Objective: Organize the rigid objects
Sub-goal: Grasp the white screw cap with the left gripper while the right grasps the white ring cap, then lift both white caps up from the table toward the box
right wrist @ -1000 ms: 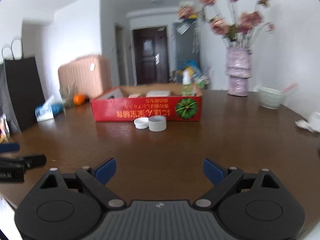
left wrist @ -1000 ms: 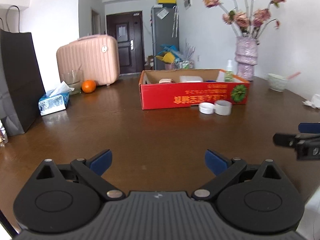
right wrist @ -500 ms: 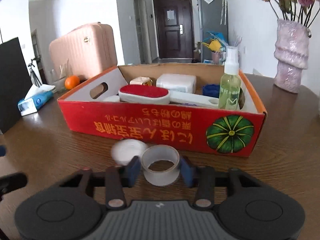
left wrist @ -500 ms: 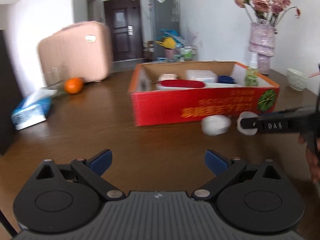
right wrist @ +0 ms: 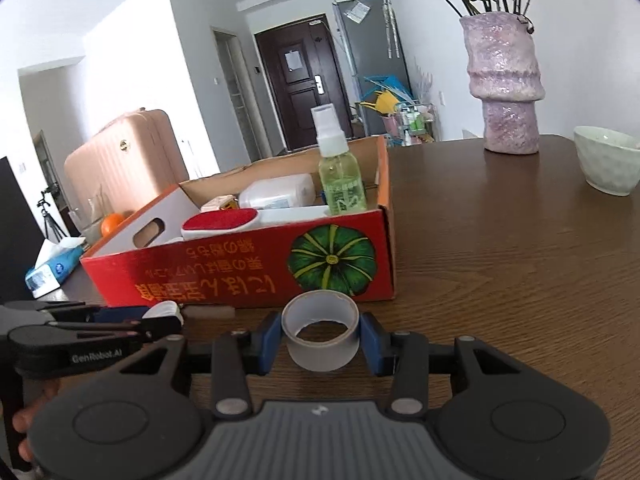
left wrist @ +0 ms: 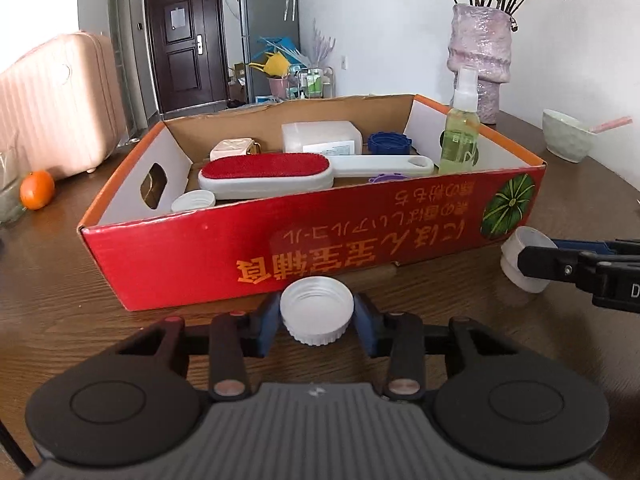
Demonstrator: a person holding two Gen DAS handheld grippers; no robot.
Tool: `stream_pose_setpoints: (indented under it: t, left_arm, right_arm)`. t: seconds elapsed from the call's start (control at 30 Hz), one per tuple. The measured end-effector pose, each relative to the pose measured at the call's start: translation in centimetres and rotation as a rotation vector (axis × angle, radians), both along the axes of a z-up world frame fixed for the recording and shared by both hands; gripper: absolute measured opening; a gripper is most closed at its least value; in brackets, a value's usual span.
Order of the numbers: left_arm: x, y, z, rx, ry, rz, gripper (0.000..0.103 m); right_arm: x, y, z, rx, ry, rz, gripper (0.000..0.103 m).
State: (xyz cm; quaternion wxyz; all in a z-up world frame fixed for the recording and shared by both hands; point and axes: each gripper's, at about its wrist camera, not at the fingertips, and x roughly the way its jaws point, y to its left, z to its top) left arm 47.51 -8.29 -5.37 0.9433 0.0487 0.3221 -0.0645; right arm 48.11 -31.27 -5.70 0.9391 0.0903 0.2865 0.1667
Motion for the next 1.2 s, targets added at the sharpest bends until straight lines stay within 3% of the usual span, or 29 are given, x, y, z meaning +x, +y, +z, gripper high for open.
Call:
stream_pose_setpoints:
  t: [0.17,0.4,0.57,0.77,0.93,1.2]
  left_arm:
    - [-0.4,-0.5,0.1,0.030,-0.013,0.009,0.040]
    - [-3.6,0.3,2.1,0.013,-0.053,0.028,0.040]
    - [-7.3,2.8,4.7,-0.029,-0.084,0.079,0.040]
    - [-13.9,5.1,8.1,-0.029,-0.192,0.135,0.041]
    - [-19.4,6.4,10.1,-0.038,-0.257,0.161,0.041]
    - [-28.5,6.6,10.7,-0.046,-0.310,0.132,0.041]
  right_arm:
    - [-0.4,0.1,0.1,0.007,-0.008,0.021,0.042]
    - [-0.6,-0.9,0.1,0.049,-0.003,-0.024,0.042]
    - [-3.3,0.1,1.1,-0.067,-0.095,-0.067,0.042]
    - [-10.7,1.4,4.1,-0.089,-0.173,-0.028,0.042]
    - [-16.9,1.5,6.0,-0.060,-0.161,-0.014,0.042]
    - [-26.9,2.2,7.5,-0.079,-0.186,-0.008,0.042]
